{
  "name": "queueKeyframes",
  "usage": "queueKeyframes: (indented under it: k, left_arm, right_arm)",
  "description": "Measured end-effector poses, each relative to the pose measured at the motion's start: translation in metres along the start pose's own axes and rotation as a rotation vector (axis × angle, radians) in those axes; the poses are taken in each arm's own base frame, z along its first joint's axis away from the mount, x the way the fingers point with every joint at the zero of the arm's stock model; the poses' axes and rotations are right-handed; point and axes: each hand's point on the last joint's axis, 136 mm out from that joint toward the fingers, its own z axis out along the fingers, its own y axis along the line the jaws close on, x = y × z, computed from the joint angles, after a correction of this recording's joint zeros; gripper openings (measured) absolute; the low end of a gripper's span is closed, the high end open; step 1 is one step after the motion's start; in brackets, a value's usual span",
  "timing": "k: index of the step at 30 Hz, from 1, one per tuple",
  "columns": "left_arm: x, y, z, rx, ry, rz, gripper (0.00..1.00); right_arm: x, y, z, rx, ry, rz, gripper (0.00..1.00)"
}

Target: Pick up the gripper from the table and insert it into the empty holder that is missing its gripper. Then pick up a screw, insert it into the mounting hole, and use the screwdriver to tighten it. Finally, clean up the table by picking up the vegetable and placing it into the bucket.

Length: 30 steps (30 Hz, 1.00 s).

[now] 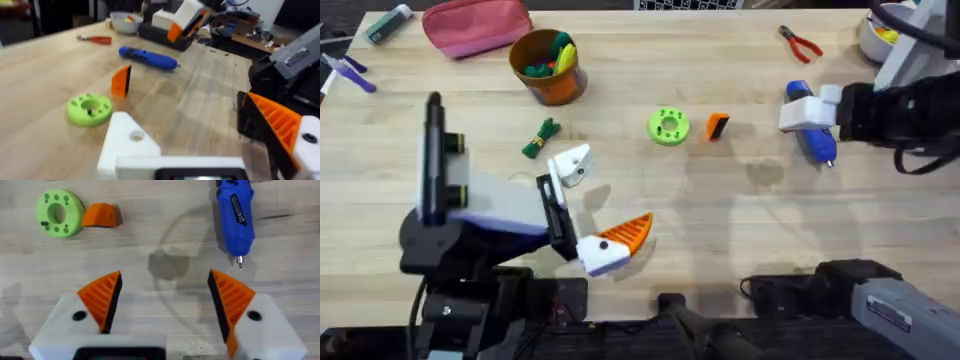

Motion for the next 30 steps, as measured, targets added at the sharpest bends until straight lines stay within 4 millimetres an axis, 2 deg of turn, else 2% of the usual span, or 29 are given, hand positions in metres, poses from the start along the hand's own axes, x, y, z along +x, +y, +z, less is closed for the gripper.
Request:
queueKeyframes:
  k: [3,15,19,30]
  left_arm:
    - [0.010,0.007,0.000,-0.037,0.024,-0.063,0.985]
    - [0.014,0.015,-0.001,-0.076,0.035,0.016,0.985]
    - [0.012,0.024,-0.005,-0.121,0.027,0.043,0.985]
    - [0.013,0.017,-0.005,-0.083,0.034,0.043,0.985]
  right_arm:
    - [0.000,0.000,0.000,0.000,0.000,0.000,0.994]
    - [0.000,0.000,0.000,0.000,0.000,0.000,0.994]
    - [0.000,0.000,0.000,0.000,0.000,0.000,0.994]
    - [0.000,0.000,0.000,0.000,0.000,0.000,0.992]
